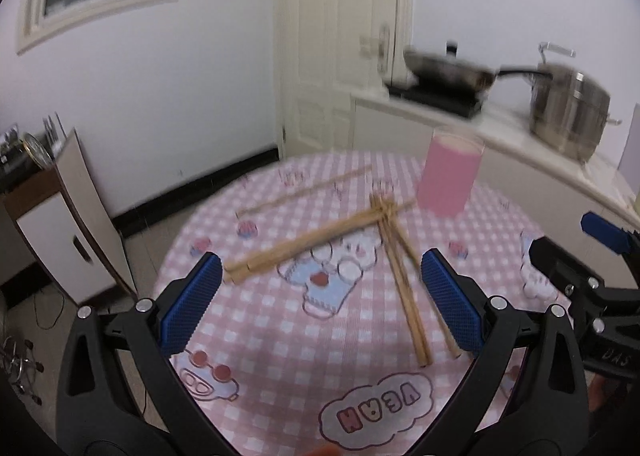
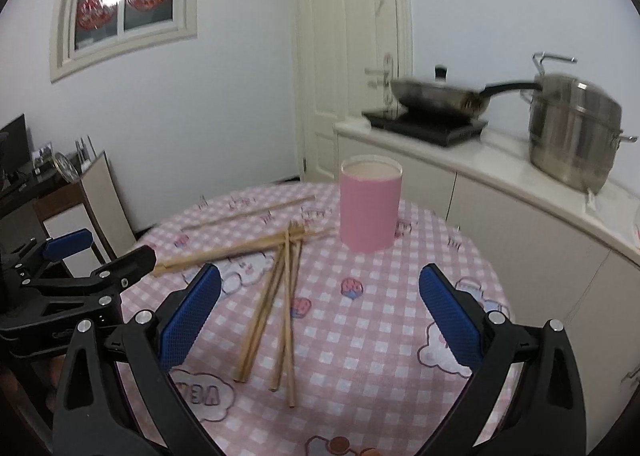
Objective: Organize utensils
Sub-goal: 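Close the right tool on a wooden chopstick while the left tool grasps another chopstick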
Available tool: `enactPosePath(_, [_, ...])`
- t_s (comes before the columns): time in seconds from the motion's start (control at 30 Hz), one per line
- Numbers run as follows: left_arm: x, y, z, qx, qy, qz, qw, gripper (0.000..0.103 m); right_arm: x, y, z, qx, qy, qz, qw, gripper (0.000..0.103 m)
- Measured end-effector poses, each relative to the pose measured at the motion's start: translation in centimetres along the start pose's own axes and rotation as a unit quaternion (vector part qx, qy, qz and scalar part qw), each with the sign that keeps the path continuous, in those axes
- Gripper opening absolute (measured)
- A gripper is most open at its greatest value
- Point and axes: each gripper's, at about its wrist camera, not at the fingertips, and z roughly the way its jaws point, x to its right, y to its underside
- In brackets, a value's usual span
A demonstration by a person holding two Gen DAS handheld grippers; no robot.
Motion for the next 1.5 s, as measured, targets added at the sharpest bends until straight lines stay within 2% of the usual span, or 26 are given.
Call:
enactPosePath(0.1, [0.1,0.1,2.5,-0.038,0.006,0.002,0.9992,0.098,0.4,0.3,2.4,-0.030,0.003,-0.009,0.999,0.091])
enactPosePath(0.17, [0.0,0.1,3.9,-0.058,0.013,-0.001,0.9983,0.098,0.6,0.3,3.9,-0.051,-0.002,-0.013,0.999,0.077])
enactPosePath(0.2, [-0.1,0.1,4.6,-0.065,0.017,-0.003,0.9977,0.097,0.7,0.3,4.8,-0.062,-0.008,-0.014,0.998,0.074])
enactPosePath(0.27, [-0.1,0.0,5.6,-0.072,0.020,-0.003,0.9972,0.097,0.7,0.2,6.2,-0.082,-0.020,-0.017,0.996,0.061])
enactPosePath(0.3, [-0.1,0.0,6.1,-0.076,0.016,-0.002,0.9970,0.097,0.6,0.1,6.9,-0.091,-0.030,-0.017,0.995,0.058])
enactPosePath(0.43, [-0.7,-0.3,7.4,-0.093,0.014,-0.006,0.9956,0.088,-0.1,-0.3,10.1,-0.127,-0.063,-0.029,0.989,0.041])
enactPosePath(0.5, [-1.0,-0.5,7.9,-0.098,0.018,-0.011,0.9950,0.088,-0.6,-0.3,11.6,-0.143,-0.070,-0.035,0.987,0.038])
enactPosePath(0.57, [-1.2,-0.6,8.4,-0.102,0.021,-0.016,0.9944,0.087,-1.1,-0.4,13.1,-0.157,-0.080,-0.044,0.983,0.029])
enactPosePath(0.73, [-1.2,-0.9,9.6,-0.117,0.021,-0.016,0.9928,0.082,-2.0,-0.1,15.6,-0.182,-0.087,-0.057,0.978,0.021])
enactPosePath(0.83, [-1.0,-0.9,10.4,-0.128,0.035,-0.021,0.9909,0.081,-2.0,0.1,16.3,-0.193,-0.094,-0.062,0.975,0.006])
enactPosePath(1.1, [1.8,-1.0,12.6,-0.158,0.069,-0.009,0.9851,0.067,0.9,-0.1,15.6,-0.187,-0.098,-0.040,0.977,0.004])
enactPosePath(1.27, [3.4,-0.9,14.4,-0.183,0.078,-0.006,0.9800,0.047,2.9,0.2,14.9,-0.186,-0.098,-0.022,0.977,0.004])
enactPosePath(1.5, [4.8,-0.7,16.0,-0.199,0.080,-0.004,0.9767,0.047,4.3,1.0,14.7,-0.187,-0.110,-0.004,0.976,0.004])
